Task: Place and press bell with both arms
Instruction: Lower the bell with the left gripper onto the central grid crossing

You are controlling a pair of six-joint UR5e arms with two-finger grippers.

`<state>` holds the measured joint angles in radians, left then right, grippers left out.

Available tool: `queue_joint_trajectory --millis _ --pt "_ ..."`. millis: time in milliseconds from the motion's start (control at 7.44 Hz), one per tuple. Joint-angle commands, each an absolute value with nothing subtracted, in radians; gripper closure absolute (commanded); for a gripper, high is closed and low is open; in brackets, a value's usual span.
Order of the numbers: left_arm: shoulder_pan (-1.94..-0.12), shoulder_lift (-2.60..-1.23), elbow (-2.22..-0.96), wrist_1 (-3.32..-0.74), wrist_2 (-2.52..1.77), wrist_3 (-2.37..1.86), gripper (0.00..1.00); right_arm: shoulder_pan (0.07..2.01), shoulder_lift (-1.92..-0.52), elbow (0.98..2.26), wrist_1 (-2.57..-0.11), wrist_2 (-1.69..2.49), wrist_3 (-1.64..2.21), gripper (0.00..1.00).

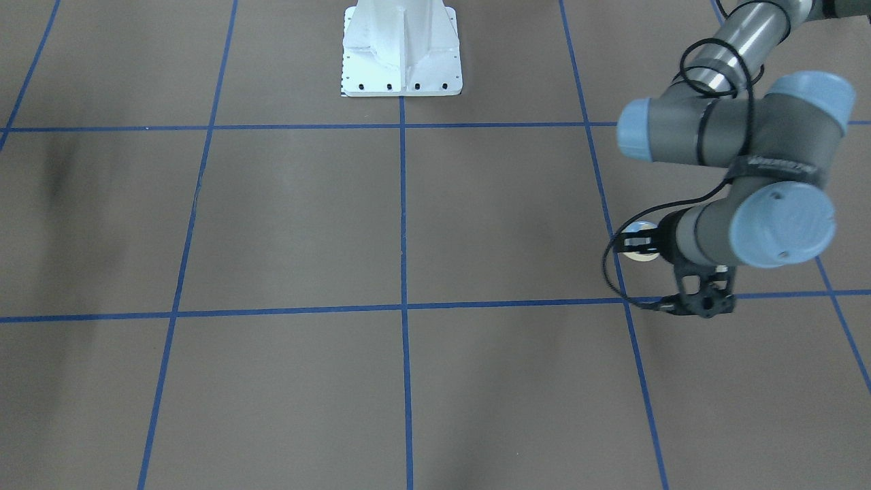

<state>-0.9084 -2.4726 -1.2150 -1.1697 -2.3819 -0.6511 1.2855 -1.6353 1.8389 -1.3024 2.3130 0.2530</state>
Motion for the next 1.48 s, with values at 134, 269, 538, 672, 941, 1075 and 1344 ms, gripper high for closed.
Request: queue_joint_trajectory --millis 134,269,538,672,941,1075,1344 --pt "-0.810 -2.607 -0.987 -1.501 -2.381 -0.941 1.00 1.285 -1.635 1.838 -1.302 2.313 0.253 0.00" --pt "-0.793 -2.685 -0.912 -1.523 -2.381 -0.965 1.00 1.285 -1.635 1.838 -1.302 2.313 0.253 0.00" --pt "-0.747 -2.732 -0.829 -1.673 -2.376 -1.108 1.00 1.285 -1.635 1.838 -1.302 2.312 0.253 0.00" --pt "-0.733 -2.734 -0.807 -1.699 -2.375 -1.120 1.00 1.285 -1.635 1.836 -1.302 2.312 0.253 0.00" --pt "-0.724 -2.732 -0.801 -1.700 -2.375 -1.121 0.99 1.285 -1.637 1.836 -1.302 2.313 0.253 0.00" --pt "-0.723 -2.732 -0.801 -1.701 -2.375 -1.121 0.86 1.285 -1.637 1.836 -1.302 2.313 0.253 0.00" --pt "-0.710 -2.732 -0.801 -1.704 -2.375 -1.121 0.63 1.285 -1.637 1.836 -1.302 2.313 0.253 0.00"
